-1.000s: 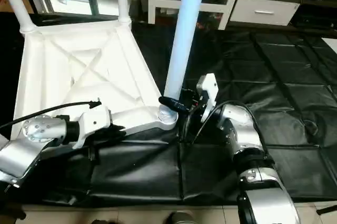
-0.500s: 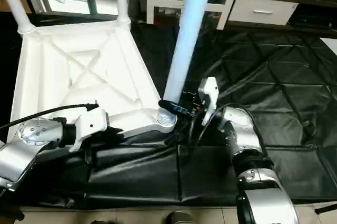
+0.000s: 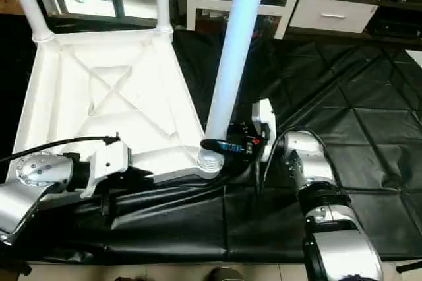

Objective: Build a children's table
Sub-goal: Insert table leg to table base

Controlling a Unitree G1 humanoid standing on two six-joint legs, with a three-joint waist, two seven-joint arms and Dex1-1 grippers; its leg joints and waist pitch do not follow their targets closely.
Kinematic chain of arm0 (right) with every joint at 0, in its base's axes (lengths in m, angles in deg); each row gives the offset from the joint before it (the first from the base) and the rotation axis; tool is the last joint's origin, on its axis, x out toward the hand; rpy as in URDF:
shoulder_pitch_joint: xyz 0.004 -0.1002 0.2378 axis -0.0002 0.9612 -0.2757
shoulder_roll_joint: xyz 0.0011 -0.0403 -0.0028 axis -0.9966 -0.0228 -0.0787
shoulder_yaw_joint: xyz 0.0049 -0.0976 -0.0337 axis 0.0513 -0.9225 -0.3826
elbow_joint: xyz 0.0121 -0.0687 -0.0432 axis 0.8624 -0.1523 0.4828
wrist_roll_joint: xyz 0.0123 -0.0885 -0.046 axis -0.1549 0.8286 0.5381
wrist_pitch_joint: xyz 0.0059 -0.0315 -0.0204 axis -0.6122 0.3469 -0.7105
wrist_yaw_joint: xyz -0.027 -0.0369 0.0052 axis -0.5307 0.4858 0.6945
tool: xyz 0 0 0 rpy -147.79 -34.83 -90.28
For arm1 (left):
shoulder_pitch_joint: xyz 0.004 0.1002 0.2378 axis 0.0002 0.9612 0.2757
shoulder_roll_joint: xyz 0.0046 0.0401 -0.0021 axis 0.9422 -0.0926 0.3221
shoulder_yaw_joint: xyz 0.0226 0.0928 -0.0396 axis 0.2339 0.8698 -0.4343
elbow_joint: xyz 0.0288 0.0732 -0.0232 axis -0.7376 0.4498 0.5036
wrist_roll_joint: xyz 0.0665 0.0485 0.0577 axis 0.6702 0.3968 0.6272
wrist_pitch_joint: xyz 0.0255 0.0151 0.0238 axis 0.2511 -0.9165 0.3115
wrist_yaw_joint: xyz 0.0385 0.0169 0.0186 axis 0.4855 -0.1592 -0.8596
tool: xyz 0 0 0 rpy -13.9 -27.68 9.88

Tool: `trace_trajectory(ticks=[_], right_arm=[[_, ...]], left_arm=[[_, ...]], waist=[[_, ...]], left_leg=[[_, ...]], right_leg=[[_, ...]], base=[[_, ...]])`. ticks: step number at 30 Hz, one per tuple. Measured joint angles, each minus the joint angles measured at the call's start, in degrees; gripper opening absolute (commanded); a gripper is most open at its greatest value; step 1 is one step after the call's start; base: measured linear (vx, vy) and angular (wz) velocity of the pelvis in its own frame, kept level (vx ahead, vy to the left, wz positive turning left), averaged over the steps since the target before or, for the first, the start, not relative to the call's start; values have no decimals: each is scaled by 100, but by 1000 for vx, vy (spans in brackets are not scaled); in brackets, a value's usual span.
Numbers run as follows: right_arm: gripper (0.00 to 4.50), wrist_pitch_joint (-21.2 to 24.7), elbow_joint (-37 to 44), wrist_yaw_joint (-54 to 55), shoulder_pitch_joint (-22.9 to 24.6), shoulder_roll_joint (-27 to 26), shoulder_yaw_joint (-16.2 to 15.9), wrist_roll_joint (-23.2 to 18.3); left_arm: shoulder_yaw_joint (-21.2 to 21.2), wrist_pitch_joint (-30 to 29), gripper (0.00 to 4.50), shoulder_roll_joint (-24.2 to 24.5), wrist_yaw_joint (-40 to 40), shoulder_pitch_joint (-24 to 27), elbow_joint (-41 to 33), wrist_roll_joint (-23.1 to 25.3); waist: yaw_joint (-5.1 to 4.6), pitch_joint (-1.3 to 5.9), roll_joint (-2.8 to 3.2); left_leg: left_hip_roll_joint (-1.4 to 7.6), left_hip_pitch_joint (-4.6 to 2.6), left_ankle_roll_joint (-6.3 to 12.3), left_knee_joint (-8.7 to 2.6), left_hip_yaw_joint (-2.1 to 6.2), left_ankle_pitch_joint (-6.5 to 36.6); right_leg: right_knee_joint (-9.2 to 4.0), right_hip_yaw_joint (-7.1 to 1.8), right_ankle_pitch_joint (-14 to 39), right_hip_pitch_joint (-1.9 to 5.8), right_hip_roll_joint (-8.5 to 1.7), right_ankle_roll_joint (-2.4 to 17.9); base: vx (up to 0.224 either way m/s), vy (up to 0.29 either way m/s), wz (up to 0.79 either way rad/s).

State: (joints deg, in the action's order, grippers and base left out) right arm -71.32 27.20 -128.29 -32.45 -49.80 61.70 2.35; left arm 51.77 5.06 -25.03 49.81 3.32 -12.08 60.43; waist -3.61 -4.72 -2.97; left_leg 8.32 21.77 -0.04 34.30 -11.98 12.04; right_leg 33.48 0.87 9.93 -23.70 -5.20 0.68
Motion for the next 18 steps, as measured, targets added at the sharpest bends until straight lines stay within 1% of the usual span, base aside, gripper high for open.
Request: trace_trajectory(ticks=[5, 7, 10, 18], right_arm=[[185, -124, -45, 176, 79, -48, 6, 0], [185, -175, -82, 236, 110, -69, 11, 0], [185, -193, -82, 261, 161, -71, 21, 0], [185, -321, -82, 343, 223, -100, 33, 0]], left_arm=[[0, 9, 0, -35, -23, 22, 18, 101], [7, 7, 0, -35, -51, 35, 26, 118], [20, 7, 0, -28, -51, 36, 25, 139], [0, 7, 0, -46, -54, 49, 25, 194]], waist=[[11, 10, -16], [-10, 7, -16], [-39, 11, -21], [-58, 18, -28]], left_leg=[[1, -50, -15, -13, -1, 9], [1, -76, -27, -15, 1, 16], [-1, -76, -29, -16, 1, 19], [-1, -77, -30, -17, 1, 19]], right_leg=[[-18, -1, 7, 42, 2, -11], [-35, -2, 51, 44, 3, -81], [-44, -6, 58, 47, 3, -87], [-45, -8, 59, 49, 3, -88]], base=[[0, 0, 0], [0, 0, 0], [0, 0, 0], [0, 0, 0]])
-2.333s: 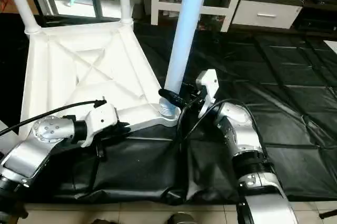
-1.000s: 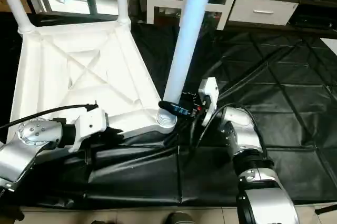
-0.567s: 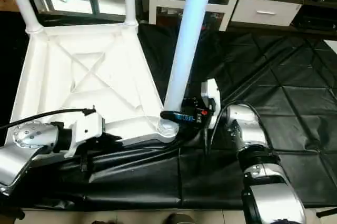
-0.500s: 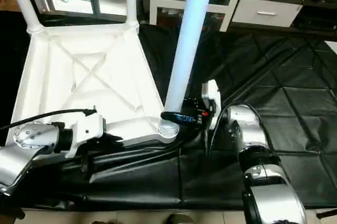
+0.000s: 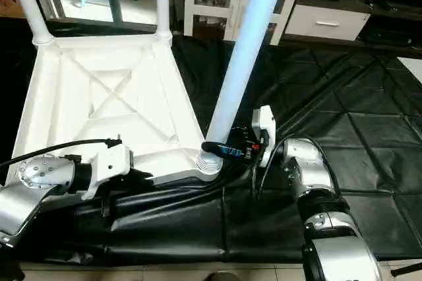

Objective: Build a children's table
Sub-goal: Insert table leg to table base

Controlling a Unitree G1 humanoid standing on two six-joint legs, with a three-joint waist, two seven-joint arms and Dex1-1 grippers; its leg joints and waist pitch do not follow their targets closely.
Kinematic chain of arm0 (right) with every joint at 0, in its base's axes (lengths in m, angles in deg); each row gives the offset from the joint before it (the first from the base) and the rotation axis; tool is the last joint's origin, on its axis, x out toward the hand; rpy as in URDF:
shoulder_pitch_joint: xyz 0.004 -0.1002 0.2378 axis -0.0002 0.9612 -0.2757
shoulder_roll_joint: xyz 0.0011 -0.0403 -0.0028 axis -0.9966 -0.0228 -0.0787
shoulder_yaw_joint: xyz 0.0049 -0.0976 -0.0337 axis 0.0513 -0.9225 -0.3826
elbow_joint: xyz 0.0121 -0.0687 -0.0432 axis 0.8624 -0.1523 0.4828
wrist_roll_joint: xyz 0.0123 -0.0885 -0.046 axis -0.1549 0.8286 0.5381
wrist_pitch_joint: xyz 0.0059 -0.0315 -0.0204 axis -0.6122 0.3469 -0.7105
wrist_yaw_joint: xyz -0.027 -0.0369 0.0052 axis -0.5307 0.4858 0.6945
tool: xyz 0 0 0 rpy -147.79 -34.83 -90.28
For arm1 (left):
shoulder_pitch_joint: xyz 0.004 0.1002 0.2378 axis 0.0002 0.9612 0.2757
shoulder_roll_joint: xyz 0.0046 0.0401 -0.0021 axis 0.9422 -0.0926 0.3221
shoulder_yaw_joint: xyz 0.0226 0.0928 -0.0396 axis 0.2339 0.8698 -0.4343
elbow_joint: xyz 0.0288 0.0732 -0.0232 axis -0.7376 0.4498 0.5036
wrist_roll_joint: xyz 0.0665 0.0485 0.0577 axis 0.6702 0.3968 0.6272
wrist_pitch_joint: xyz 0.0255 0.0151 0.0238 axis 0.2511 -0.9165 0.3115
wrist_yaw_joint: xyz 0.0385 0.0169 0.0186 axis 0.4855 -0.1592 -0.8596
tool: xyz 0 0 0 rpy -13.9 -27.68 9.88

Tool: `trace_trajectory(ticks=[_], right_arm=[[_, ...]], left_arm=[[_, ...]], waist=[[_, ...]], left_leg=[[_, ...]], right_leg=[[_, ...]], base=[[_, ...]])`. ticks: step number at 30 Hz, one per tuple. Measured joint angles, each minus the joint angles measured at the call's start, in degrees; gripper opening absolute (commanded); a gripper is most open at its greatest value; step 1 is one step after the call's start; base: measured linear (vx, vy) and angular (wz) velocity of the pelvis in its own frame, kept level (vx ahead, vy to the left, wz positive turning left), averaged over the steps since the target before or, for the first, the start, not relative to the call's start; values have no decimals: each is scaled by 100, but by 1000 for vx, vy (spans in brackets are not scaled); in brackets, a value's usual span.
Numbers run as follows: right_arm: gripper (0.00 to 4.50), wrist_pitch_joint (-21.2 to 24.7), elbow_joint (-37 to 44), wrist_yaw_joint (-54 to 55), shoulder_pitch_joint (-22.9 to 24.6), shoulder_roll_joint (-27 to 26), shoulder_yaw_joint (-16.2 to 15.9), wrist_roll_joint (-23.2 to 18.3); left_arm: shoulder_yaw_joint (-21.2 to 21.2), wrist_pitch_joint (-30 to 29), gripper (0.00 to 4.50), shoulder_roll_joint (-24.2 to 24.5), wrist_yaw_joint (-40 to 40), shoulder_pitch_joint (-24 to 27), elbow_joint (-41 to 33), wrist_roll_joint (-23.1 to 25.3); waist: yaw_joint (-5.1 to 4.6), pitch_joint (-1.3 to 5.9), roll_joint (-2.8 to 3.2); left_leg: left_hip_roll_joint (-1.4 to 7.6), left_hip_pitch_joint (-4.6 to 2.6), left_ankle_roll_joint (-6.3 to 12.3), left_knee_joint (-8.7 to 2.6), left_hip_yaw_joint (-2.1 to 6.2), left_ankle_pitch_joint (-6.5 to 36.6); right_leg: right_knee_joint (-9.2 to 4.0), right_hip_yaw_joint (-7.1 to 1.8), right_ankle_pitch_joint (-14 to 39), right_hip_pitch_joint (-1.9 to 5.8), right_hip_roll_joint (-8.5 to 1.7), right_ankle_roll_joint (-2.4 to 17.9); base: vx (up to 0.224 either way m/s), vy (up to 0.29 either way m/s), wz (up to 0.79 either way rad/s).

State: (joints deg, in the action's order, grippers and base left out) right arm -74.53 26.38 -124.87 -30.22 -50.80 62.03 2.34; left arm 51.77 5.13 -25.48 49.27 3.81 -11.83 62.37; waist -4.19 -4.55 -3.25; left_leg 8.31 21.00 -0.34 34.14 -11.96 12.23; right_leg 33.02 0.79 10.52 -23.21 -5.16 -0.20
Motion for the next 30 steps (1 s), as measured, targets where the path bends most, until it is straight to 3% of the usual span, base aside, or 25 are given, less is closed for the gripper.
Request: trace_trajectory(ticks=[17, 23, 30], right_arm=[[185, -345, 17, 474, 146, -130, 22, 50], [185, -529, -140, 2138, -120, -425, -84, 477], [185, -347, -632, 4364, -737, -807, 34, 737]], left_arm=[[-15, -93, 0, -104, -185, -1, -1, 139], [-11, -570, 0, -512, -787, -205, 72, 404], [-87, -1732, 0, -1478, -1812, -836, 366, 597]], waist=[[-40, 8, -13], [-164, -12, -1], [-285, -142, 29]], left_leg=[[-2, -1, -3, -17, 4, 2], [-6, 6, -3, -28, 14, 2], [-42, 21, -2, -58, 43, 2]], right_leg=[[-10, -4, 136, -11, 0, -50], [-13, 5, 222, -53, 0, -48], [-118, 18, 232, -65, -8, -50]], base=[[0, 0, 0], [0, 0, 0], [0, 0, 0]])
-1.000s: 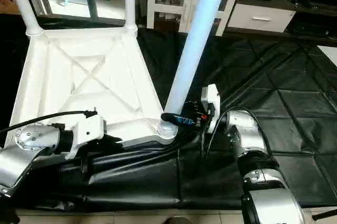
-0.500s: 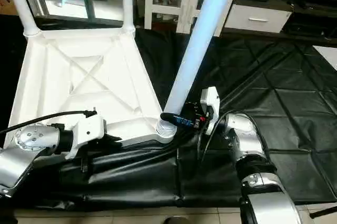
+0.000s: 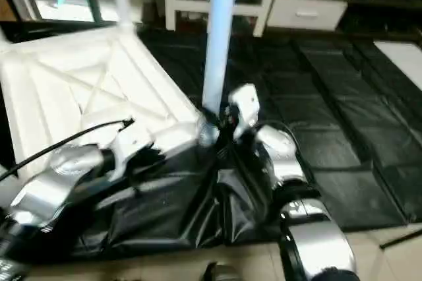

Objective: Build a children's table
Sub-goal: Insert table leg to table base

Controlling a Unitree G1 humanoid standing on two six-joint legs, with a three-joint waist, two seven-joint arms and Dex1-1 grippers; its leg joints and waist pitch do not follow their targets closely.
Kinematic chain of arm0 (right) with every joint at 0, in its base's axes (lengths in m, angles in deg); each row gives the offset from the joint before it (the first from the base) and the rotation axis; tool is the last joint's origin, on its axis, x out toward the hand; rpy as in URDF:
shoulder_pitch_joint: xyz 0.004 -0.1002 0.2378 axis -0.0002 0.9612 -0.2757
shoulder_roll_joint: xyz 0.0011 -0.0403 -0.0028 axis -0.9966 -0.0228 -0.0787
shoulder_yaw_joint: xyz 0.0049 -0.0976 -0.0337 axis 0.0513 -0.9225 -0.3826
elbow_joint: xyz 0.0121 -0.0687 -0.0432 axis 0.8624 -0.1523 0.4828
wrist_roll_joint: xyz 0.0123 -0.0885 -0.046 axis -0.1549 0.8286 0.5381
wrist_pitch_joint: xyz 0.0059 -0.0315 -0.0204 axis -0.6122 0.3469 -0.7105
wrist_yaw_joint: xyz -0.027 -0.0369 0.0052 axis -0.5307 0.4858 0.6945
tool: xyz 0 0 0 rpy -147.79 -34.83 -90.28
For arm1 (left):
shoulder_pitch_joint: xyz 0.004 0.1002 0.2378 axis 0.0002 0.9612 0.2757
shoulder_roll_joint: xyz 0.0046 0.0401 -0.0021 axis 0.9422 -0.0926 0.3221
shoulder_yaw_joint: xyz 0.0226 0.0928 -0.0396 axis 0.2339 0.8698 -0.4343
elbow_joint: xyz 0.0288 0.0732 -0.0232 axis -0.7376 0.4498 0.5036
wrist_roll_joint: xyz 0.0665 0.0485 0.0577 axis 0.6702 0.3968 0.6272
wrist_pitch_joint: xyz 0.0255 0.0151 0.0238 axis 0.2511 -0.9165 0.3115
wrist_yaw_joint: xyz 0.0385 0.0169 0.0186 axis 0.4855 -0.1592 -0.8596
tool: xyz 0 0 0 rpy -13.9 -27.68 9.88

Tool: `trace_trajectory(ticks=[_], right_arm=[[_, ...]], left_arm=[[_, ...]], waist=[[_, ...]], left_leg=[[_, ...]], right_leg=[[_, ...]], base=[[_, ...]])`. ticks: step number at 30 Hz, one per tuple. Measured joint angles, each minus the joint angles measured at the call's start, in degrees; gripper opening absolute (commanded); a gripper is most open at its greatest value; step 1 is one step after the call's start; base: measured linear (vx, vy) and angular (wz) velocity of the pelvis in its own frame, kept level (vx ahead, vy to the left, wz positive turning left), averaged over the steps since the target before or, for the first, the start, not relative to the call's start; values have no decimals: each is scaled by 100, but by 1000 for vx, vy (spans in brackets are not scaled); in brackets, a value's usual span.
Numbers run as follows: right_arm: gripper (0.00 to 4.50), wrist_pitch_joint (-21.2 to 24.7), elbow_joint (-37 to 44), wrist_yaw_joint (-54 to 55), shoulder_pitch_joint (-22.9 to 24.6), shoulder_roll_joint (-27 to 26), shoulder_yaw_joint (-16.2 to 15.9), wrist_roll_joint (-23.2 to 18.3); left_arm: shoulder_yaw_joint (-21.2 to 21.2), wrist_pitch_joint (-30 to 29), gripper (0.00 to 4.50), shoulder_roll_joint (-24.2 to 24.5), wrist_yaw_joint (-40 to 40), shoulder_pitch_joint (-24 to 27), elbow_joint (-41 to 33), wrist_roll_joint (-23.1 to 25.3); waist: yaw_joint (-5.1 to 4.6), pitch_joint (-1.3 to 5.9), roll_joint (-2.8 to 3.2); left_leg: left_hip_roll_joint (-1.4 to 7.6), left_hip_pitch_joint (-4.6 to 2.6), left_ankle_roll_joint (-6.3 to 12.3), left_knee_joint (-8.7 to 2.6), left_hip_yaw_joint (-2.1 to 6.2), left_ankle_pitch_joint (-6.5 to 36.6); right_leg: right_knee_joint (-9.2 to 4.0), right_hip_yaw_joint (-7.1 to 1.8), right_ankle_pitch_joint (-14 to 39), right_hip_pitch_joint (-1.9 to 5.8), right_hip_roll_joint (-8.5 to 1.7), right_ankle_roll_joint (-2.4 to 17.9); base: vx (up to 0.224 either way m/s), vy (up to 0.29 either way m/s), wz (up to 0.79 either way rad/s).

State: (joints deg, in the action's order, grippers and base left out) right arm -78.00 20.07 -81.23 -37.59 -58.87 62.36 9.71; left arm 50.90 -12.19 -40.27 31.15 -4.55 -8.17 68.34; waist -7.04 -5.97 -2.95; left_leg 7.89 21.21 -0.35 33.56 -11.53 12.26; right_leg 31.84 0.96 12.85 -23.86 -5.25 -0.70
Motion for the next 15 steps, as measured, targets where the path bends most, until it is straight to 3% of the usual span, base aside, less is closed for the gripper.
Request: trace_trajectory(ticks=[3, 6, 15], right_arm=[[185, 131, -206, 1283, -257, -189, 113, 149], [185, 184, -291, 2172, -363, -345, 215, 182], [185, 195, -311, 3145, -472, -553, 170, 447]], left_arm=[[8, -579, 0, -680, -693, -396, 293, 214], [1, -992, 0, -1183, -1253, -601, 466, 257], [-6, -1291, 0, -1411, -1597, -686, 452, 293]], waist=[[-26, -46, 5], [-39, -48, 4], [-36, -20, -39]], left_leg=[[-2, 22, 0, -6, -1, 0], [-10, 29, 1, -34, -3, 0], [-11, 33, 5, -35, -10, -3]], right_leg=[[-41, 0, 0, -3, -1, 0], [-89, 0, 0, 0, -3, 1], [-76, -5, -77, 1, -2, 123]], base=[[0, 0, 0], [0, 0, 0], [0, 0, 0]])
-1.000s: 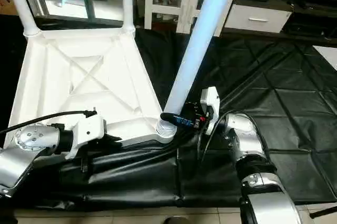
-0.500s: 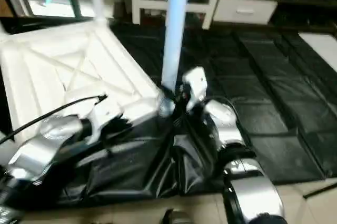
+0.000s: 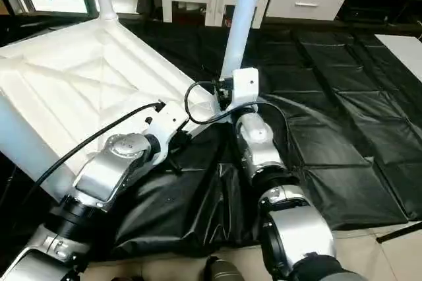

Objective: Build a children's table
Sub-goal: Insert table leg to table base

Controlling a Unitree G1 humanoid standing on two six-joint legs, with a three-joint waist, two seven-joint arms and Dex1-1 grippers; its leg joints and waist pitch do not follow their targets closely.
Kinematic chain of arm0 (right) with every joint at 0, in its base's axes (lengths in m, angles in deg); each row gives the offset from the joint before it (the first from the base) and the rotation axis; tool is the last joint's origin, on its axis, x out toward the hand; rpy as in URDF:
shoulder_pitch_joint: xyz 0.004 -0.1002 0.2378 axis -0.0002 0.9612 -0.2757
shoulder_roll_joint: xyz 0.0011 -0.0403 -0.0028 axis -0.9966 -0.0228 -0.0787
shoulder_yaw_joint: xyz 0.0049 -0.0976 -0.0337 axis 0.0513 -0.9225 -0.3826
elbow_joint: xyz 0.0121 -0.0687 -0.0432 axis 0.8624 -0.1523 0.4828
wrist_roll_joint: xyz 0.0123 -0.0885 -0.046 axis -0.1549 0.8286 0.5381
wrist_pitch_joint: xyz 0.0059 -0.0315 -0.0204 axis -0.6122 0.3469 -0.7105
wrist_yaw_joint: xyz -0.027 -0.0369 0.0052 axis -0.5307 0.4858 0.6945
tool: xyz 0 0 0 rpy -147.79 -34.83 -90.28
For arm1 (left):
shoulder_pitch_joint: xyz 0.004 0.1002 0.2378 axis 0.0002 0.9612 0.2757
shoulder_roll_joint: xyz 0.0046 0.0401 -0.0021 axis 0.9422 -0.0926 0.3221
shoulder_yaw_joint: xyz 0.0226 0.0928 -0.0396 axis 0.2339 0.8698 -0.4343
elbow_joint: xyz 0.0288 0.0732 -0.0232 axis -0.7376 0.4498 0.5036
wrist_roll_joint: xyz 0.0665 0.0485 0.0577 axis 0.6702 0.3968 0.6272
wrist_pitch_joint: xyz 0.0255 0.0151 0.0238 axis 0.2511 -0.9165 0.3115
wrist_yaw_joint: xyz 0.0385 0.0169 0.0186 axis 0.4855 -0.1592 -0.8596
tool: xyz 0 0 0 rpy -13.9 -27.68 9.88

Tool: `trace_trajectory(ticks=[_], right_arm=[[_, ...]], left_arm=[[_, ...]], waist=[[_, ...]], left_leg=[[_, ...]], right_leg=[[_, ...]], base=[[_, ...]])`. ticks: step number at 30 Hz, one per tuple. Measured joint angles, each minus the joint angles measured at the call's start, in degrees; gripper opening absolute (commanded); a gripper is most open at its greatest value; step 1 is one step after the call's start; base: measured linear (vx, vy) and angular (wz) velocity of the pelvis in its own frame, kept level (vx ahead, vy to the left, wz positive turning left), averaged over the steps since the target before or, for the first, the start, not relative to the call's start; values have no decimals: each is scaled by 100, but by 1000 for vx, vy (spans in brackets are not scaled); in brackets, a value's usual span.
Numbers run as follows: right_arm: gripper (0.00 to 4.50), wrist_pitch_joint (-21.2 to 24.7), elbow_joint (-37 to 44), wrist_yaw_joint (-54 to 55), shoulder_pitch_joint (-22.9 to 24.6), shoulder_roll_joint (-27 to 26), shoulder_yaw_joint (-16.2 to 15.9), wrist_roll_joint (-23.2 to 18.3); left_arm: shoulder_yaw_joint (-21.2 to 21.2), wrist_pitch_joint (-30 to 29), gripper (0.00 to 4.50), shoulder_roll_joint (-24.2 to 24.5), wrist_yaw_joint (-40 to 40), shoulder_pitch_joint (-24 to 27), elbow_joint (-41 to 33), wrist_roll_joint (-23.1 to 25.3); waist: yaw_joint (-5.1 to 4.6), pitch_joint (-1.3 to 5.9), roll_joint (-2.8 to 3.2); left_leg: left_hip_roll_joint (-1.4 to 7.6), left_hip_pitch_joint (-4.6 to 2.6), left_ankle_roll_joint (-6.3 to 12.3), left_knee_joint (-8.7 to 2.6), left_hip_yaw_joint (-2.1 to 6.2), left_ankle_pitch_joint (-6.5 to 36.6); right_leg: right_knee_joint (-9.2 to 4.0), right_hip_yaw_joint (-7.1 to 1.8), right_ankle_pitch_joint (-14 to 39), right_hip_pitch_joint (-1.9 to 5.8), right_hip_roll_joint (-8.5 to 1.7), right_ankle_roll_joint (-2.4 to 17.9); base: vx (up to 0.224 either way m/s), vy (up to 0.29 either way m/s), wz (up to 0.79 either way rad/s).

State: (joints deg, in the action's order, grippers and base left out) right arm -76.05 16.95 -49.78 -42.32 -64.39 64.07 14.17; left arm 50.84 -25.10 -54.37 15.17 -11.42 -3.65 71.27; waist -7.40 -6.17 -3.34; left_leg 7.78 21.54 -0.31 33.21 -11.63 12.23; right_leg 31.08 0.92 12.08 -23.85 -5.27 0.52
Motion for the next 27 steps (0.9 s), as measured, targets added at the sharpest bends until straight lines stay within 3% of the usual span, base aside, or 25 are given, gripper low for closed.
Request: trace_trajectory(ticks=[15, 16, 17, 20, 21, 27], right_arm=[[185, -129, 15, -617, 38, 20, 112, -6], [241, -142, 25, -686, 45, 31, 115, -19], [255, -148, 34, -758, 53, 45, 117, -40], [274, -57, -75, -990, 256, 113, 120, -57], [289, -177, -16, -1042, 356, 72, 161, -74], [309, -227, 29, -1491, 373, 188, 240, -130]], left_arm=[[92, 72, 0, 266, 154, 79, -214, -49], [101, 89, 0, 300, 183, 88, -235, -55], [116, 103, 0, 327, 212, 98, -256, -55], [176, 116, 0, 371, 300, 109, -335, -60], [183, 126, 0, 393, 319, 131, -394, -78], [194, 166, 0, 459, 413, 130, -491, -108]], waist=[[-8, 12, -18], [-9, 11, -16], [-9, 11, -16], [14, 9, -17], [27, -7, 9], [83, -31, 43]], left_leg=[[3, 16, 0, -2, -2, 0], [3, 16, 0, -4, -2, 0], [5, 16, 0, -6, -2, 0], [12, 24, 0, -9, -2, -1], [12, 36, 1, -1, -9, -2], [23, 49, 6, -1, -30, -6]], right_leg=[[10, 2, -89, 1, 2, 71], [14, 2, -91, -1, 3, 70], [17, 2, -95, -2, 4, 72], [22, 3, -136, -4, 9, 111], [22, -3, -180, -11, 7, 123], [35, -4, -266, -26, 1, 126]], base=[[0, 0, 0], [0, 0, 0], [0, 0, 0], [0, 0, 0], [0, 0, 0], [0, 0, 0]])
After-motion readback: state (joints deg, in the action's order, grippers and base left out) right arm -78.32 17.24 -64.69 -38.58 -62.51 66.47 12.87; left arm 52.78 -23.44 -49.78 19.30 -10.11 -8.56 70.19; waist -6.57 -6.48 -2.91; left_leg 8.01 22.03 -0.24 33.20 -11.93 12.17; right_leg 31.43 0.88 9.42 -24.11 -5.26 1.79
